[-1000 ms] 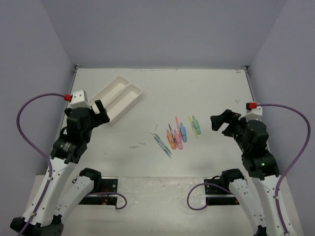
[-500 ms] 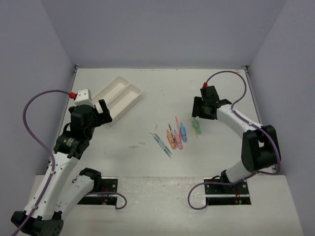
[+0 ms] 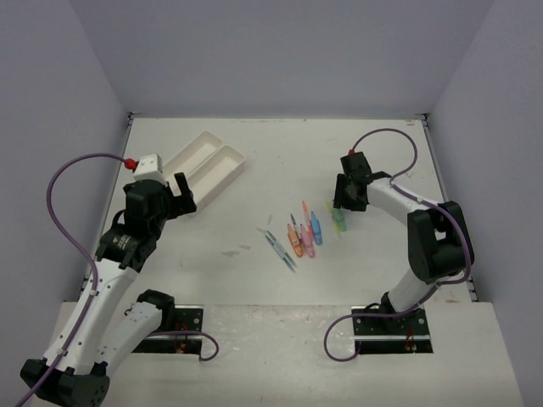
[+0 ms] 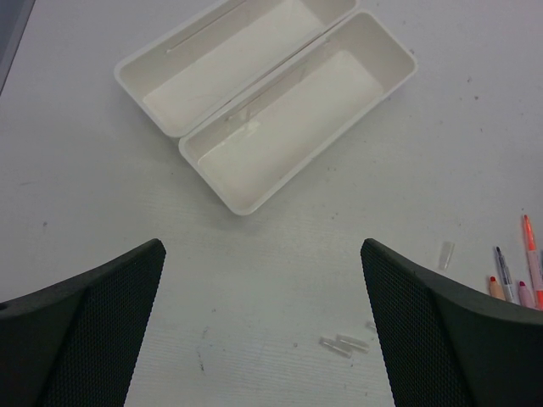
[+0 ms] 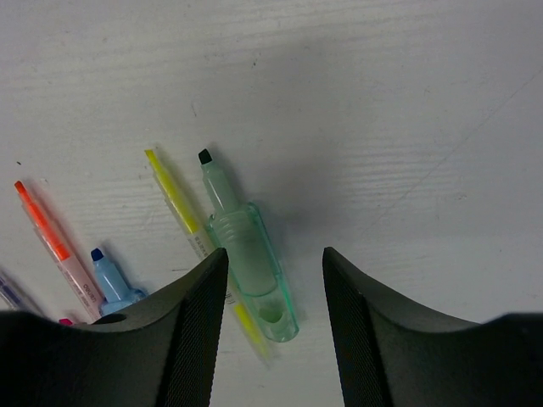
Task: Sort the stationery into containers
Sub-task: Pick up the pen from the center of the board.
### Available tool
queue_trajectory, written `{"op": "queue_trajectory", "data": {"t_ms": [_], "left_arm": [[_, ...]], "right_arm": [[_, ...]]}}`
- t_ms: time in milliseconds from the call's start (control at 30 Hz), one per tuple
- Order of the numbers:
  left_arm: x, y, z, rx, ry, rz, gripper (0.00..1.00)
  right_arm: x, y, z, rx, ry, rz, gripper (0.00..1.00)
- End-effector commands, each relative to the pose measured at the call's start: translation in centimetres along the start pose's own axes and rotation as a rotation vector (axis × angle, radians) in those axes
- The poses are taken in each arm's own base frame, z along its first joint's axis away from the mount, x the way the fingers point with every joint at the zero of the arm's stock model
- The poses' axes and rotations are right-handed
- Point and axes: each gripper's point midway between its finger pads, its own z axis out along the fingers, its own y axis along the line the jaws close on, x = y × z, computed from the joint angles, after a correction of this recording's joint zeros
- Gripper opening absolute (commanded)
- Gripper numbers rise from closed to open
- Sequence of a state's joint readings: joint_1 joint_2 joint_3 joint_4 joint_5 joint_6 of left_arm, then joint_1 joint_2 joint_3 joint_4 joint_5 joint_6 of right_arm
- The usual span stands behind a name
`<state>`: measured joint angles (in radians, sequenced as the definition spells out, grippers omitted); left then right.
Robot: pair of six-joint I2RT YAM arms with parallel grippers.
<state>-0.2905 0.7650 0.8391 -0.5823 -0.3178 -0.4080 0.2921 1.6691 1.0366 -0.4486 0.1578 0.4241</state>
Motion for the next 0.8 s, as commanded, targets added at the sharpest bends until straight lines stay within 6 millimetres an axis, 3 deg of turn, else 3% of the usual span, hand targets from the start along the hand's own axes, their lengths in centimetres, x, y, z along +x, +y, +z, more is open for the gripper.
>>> {"op": "queue_trajectory", "data": {"t_ms": [0, 633, 767], "left_arm": [[-1.0, -0.8, -0.1, 0.041, -0.038, 0.003, 1.0], [-0.9, -1.1, -0.3, 0.062, -0.036, 0.007, 1.0], [-0.9, -1.1, -0.4, 0.065, -0.039, 0.007, 1.0]], "right_arm": [[0.4, 0.6, 0.0, -0.029, 0.0, 0.007, 0.51], [2.6, 0.9, 0.0, -0.025, 0.121, -0.052, 0.49], [2.8, 0.8, 0.0, -0.013, 0.141, -0.059, 0.44]]}}
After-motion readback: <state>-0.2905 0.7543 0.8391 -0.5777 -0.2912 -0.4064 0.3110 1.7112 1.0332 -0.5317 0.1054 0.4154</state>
